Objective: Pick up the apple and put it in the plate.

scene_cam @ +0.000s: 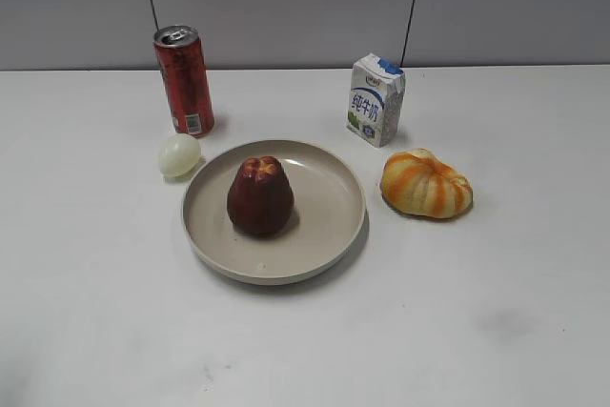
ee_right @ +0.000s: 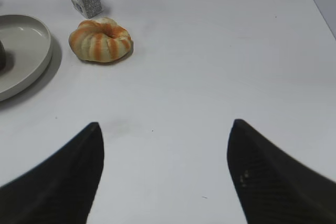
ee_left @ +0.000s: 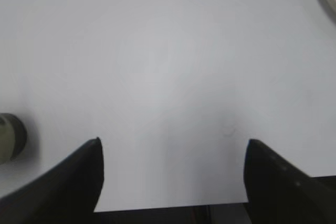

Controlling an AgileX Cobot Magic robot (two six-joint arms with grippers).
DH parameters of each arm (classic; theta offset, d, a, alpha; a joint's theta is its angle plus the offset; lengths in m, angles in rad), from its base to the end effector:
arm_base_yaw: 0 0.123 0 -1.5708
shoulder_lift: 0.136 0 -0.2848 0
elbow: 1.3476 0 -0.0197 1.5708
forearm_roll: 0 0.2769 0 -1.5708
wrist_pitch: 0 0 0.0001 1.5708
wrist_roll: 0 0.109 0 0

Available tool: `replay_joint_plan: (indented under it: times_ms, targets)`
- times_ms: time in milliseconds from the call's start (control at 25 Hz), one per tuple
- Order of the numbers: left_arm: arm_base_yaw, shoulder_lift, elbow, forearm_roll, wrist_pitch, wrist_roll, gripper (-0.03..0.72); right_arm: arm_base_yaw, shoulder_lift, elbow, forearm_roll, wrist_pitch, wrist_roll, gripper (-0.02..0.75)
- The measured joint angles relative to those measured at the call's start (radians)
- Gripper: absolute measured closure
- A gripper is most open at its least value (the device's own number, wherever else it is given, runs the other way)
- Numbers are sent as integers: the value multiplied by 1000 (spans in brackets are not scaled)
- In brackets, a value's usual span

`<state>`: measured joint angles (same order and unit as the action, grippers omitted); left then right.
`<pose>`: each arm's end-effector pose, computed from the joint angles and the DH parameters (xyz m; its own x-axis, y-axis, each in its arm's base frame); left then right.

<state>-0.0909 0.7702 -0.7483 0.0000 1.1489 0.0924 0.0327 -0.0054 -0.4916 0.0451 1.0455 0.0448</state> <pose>0.1497 -0.0136 0.2885 -0.8679 0.1718 -0.4662 0.1716 0.9842 0.0432 0.0351 0.0054 0.2807 -0.4480 0.0527 -0.8925 -0.0375 0.9963 0.0776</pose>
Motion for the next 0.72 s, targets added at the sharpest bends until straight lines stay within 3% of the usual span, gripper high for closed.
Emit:
replay_joint_plan:
  times_ms: [360,720]
  targets:
    - [2,-511,208,-11,-99,-1,109,0,0,0,0,0,0,153]
    - [2,-633,244,0,-102,-1,113,0,0,0,0,0,0,153]
